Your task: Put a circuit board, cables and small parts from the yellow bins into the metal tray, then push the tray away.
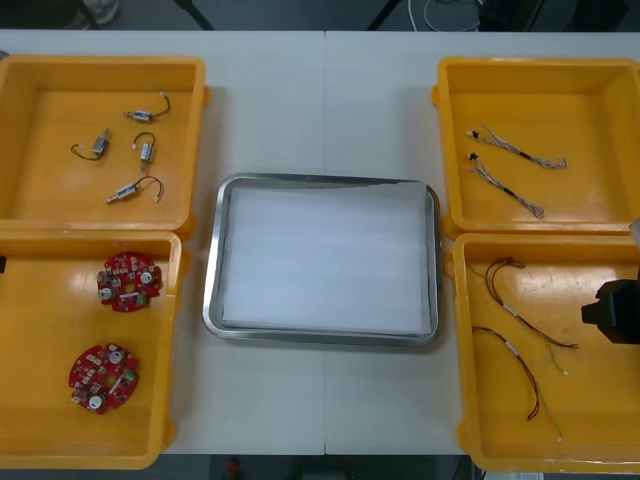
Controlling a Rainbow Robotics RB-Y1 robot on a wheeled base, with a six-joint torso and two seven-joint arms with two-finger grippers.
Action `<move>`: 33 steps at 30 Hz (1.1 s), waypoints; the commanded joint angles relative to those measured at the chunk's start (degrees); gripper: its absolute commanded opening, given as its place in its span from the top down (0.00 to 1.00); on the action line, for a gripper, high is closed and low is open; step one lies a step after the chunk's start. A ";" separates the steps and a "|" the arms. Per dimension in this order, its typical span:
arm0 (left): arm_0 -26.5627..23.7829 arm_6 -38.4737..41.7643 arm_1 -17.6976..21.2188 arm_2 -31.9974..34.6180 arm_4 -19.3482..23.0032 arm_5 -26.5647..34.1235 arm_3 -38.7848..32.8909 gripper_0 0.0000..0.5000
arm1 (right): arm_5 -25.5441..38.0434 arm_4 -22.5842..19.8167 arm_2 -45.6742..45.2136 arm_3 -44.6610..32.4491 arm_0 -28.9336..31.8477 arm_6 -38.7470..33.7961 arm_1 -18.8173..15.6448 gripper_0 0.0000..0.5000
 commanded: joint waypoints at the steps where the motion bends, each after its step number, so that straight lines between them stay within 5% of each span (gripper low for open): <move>1: 0.86 -3.43 -0.39 -0.72 -0.51 -0.54 -1.33 0.00 | 0.17 -0.33 -1.75 -1.79 1.08 -1.88 -1.62 0.00; 33: 2.71 -1.32 -0.57 -3.44 -0.60 -2.38 -2.47 0.00 | 0.17 -1.65 -1.14 -2.49 -1.65 -1.35 -3.47 0.00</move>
